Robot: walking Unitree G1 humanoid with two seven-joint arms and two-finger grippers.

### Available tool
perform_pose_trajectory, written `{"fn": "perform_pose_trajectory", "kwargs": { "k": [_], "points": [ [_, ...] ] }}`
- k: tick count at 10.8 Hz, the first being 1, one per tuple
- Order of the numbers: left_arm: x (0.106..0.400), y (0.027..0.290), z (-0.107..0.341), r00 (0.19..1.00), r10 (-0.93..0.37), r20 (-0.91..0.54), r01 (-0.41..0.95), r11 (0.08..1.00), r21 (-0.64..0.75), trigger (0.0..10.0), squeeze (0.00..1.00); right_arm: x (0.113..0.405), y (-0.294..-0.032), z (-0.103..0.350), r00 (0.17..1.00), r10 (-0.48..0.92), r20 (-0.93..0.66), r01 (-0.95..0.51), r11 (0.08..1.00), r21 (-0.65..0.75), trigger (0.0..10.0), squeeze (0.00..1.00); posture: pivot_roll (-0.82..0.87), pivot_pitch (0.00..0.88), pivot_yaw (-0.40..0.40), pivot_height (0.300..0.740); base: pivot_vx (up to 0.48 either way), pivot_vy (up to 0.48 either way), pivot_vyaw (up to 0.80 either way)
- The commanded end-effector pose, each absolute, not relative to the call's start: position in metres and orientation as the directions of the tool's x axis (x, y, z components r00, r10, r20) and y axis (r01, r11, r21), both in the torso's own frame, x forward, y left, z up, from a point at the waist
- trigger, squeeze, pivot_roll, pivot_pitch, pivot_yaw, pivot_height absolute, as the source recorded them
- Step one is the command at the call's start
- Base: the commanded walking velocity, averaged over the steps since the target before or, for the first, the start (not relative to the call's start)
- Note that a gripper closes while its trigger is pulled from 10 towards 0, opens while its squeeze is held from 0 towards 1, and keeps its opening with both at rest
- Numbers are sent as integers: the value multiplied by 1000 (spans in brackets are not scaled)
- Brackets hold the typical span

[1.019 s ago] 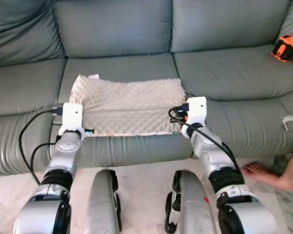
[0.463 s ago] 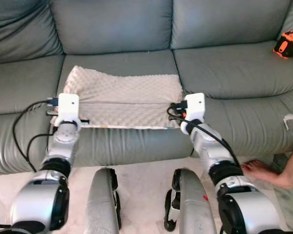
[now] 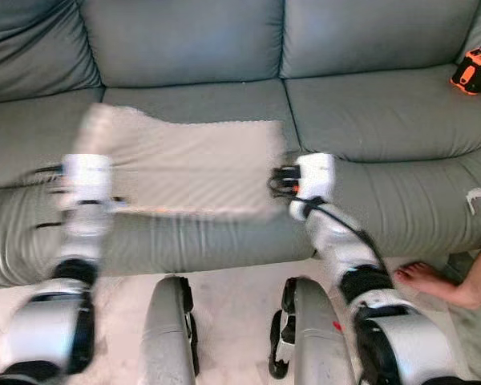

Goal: Move the pillow to the sofa

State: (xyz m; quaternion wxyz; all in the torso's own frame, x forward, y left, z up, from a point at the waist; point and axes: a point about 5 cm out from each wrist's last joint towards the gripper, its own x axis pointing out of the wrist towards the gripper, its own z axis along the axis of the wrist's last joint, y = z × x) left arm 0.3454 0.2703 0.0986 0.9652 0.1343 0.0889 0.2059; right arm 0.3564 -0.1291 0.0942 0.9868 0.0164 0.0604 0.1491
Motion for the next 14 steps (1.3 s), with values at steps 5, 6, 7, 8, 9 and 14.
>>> {"fn": "perform_pose_trajectory", "kwargs": {
  "k": [5, 6, 7, 8, 9, 14],
  "points": [
    [338, 267, 84, 891, 426, -159, -375, 886, 274, 10000, 1000, 350, -138, 84, 953, 269, -136, -265, 963, 51, 10000, 1000, 28, 269, 0, 620, 0, 0, 0],
    [337, 264, 79, 893, 412, -180, -358, 894, 269, 10000, 1000, 349, -138, 84, 955, 264, -132, -260, 964, 53, 10000, 1000, 28, 269, 0, 620, 0, 0, 0],
    [338, 258, 77, 904, 383, -190, -331, 909, 255, 10000, 1000, 349, -137, 85, 957, 261, -125, -256, 965, 57, 10000, 1000, 28, 268, 1, 620, 0, 0, 0],
    [339, 249, 76, 918, 348, -190, -300, 923, 240, 10000, 1000, 351, -134, 92, 961, 262, -88, -257, 964, 64, 10000, 1000, 28, 268, 1, 620, 0, 0, 0],
    [340, 246, 77, 923, 338, -182, -292, 926, 241, 10000, 1000, 351, -133, 95, 961, 267, -69, -262, 963, 67, 10000, 1000, 30, 265, 2, 620, 0, 0, 0],
    [310, 251, 128, 951, 267, 156, -298, 927, 227, 10000, 1000, 356, -138, 110, 958, 285, -6, -284, 957, 53, 10000, 1000, 85, 279, 3, 620, 0, 0, 0]
  ]
}}
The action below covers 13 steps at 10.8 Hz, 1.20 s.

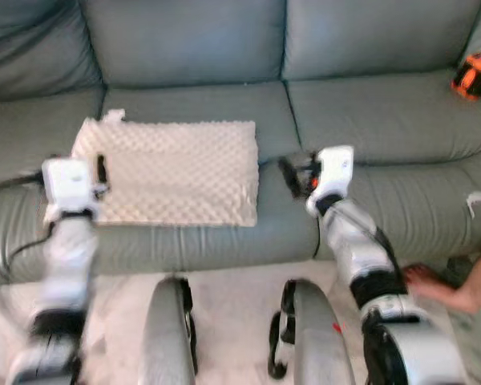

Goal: Move the pillow to the sofa

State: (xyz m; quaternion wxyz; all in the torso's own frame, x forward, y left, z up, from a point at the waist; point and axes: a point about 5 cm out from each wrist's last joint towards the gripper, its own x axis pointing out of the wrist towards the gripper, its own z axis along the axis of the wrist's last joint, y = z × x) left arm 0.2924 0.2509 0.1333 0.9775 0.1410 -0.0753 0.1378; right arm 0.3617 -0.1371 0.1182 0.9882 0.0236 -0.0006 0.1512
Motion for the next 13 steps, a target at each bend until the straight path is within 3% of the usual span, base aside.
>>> {"fn": "perform_pose_trajectory", "kwargs": {
  "k": [1, 2, 3, 4, 5, 6, 7, 8, 10, 12, 13],
  "points": [
    [278, 250, 139, 956, 225, 188, -273, 916, 292, 10000, 1000, 364, -137, 119, 951, 309, 6, -308, 949, 63, 10000, 1000, 121, 291, 3, 620, 0, 0, 0],
    [246, 244, 136, 970, 196, 145, -233, 920, 314, 10000, 1000, 372, -135, 128, 945, 327, 19, -327, 939, 108, 10000, 1000, 153, 300, 0, 620, 0, 0, 0],
    [234, 241, 135, 975, 188, 120, -217, 922, 322, 10000, 1000, 374, -133, 130, 940, 340, 25, -340, 931, 130, 10000, 1000, 166, 304, -1, 620, 0, 0, 0],
    [196, 231, 123, 986, 166, 3, -157, 926, 342, 10000, 1000, 379, -121, 136, 922, 386, 39, -385, 897, 217, 10000, 1000, 211, 322, -3, 620, 0, 0, 0],
    [182, 220, 120, 988, 145, -53, -120, 935, 334, 10000, 1000, 380, -110, 134, 908, 418, 17, -408, 875, 260, 10000, 1000, 228, 329, -5, 620, 0, 0, 0],
    [177, 212, 119, 990, 117, -78, -86, 942, 324, 10000, 400, 380, -101, 130, 904, 427, -17, -407, 872, 272, 10000, 1000, 236, 331, -6, 620, 0, 0, 0],
    [174, 206, 121, 990, 99, -103, -62, 945, 321, 10000, 0, 378, -87, 123, 894, 443, -59, -408, 863, 297, 10000, 1000, 244, 333, -6, 620, 0, 0, 0],
    [175, 203, 126, 988, 99, -117, -57, 947, 317, 10000, 0, 372, -65, 115, 861, 496, -110, -443, 839, 317, 10000, 1000, 258, 334, -5, 620, 0, 0, 0],
    [179, 202, 128, 988, 94, -123, -52, 948, 313, 10000, 0, 362, -55, 94, 843, 491, -222, -425, 859, 287, 10000, 1000, 269, 332, -7, 620, 0, 0, 0],
    [180, 198, 127, 984, 93, -153, -46, 957, 288, 10000, 0, 354, -74, 69, 850, 380, -363, -309, 920, 239, 10000, 961, 275, 328, -11, 620, 0, 0, 0],
    [180, 198, 126, 982, 91, -163, -42, 958, 283, 10000, 0, 353, -83, 63, 856, 329, -399, -247, 938, 243, 10000, 729, 272, 324, -14, 620, 0, 0, 0]
  ]
}}
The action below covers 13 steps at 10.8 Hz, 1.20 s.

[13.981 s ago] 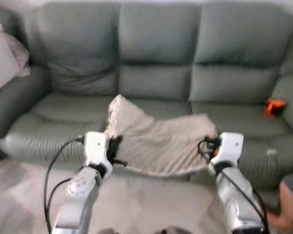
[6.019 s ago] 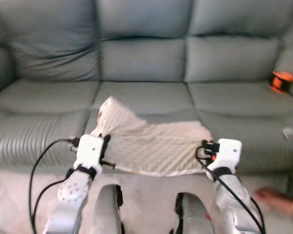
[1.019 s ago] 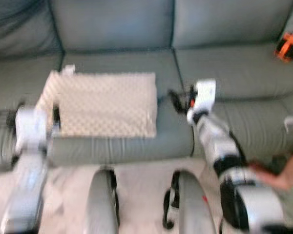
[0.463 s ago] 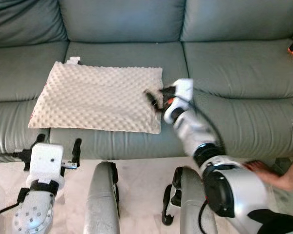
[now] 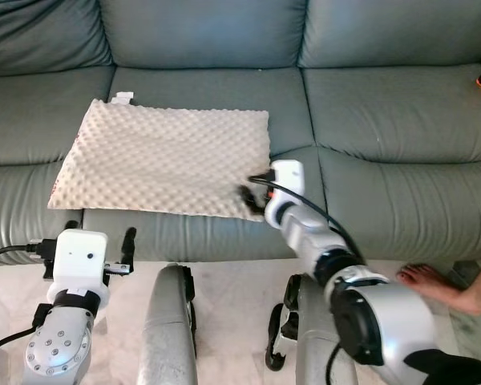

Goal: Move the pillow to the sofa

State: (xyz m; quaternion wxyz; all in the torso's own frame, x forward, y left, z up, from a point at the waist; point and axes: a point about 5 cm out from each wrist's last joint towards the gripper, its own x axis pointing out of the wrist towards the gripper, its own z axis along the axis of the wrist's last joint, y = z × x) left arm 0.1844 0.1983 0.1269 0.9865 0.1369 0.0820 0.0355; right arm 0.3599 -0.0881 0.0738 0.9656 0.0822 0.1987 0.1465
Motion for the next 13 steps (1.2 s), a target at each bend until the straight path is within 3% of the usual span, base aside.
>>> {"fn": "perform_pose_trajectory", "kwargs": {
  "k": [1, 3, 4, 5, 8, 13],
  "points": [
    [180, 197, 123, 978, 89, -187, -36, 962, 270, 10000, 0, 349, -98, 53, 854, 259, -452, -175, 960, 219, 10000, 643, 272, 322, -13, 620, 0, 0, 0],
    [183, 194, 120, 975, 75, -208, -20, 967, 254, 10000, 0, 347, -120, 47, 857, 171, -487, -73, 974, 213, 10000, 553, 270, 317, -11, 620, 0, 0, 0],
    [184, 193, 120, 974, 70, -217, -13, 968, 251, 10000, 0, 346, -134, 44, 857, 101, -506, 12, 977, 215, 10000, 282, 264, 315, -10, 620, 0, 0, 0],
    [185, 193, 119, 973, 69, -220, -11, 968, 252, 10000, 0, 345, -140, 42, 854, 67, -516, 47, 978, 204, 10000, 243, 262, 314, -11, 620, 0, 0, 0],
    [186, 194, 119, 972, 70, -223, -12, 968, 252, 10000, 0, 344, -143, 42, 861, 42, -507, 91, 967, 236, 10000, 212, 261, 310, -9, 620, 0, 0, 0],
    [188, 194, 119, 972, 71, -223, -13, 967, 253, 10000, 0, 339, -155, 37, 867, -61, -494, 162, 973, 164, 10000, 212, 257, 305, -6, 620, 0, 0, 0]
  ]
}}
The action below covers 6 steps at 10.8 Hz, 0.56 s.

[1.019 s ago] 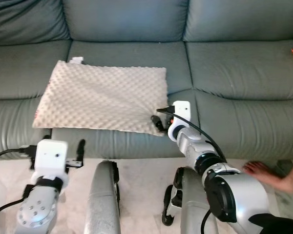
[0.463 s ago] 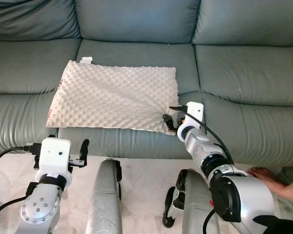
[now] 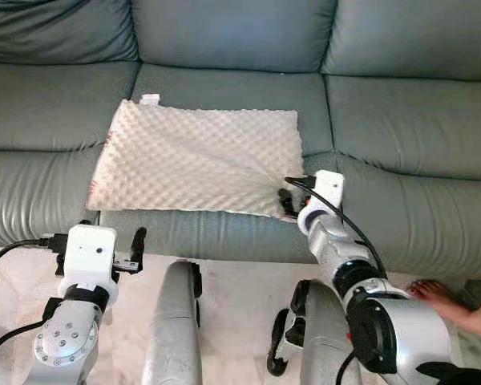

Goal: Move the pillow to the sofa

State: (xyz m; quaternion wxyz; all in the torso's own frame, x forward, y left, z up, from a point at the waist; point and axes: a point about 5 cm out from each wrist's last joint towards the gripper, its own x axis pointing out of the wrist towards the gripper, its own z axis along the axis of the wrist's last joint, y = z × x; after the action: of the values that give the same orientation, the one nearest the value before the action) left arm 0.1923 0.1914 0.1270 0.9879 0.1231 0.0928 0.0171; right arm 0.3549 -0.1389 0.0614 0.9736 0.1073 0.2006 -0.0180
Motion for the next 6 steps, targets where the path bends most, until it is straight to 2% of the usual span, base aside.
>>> {"fn": "perform_pose_trajectory", "kwargs": {
  "k": [1, 4, 6],
  "points": [
    [188, 194, 119, 972, 71, -222, -13, 968, 252, 10000, 0, 339, -158, 38, 870, -77, -487, 175, 972, 157, 10000, 208, 257, 305, -6, 620, 0, 0, 0],
    [190, 194, 119, 972, 70, -223, -12, 968, 250, 10000, 0, 339, -155, 44, 904, -93, -418, 141, 986, 86, 10000, 204, 251, 301, -8, 620, 0, 0, 0],
    [191, 193, 118, 972, 69, -224, -11, 969, 248, 10000, 0, 337, -155, 42, 906, -94, -412, 136, 988, 75, 10000, 0, 244, 301, -10, 620, 0, 0, 0]
  ]
}}
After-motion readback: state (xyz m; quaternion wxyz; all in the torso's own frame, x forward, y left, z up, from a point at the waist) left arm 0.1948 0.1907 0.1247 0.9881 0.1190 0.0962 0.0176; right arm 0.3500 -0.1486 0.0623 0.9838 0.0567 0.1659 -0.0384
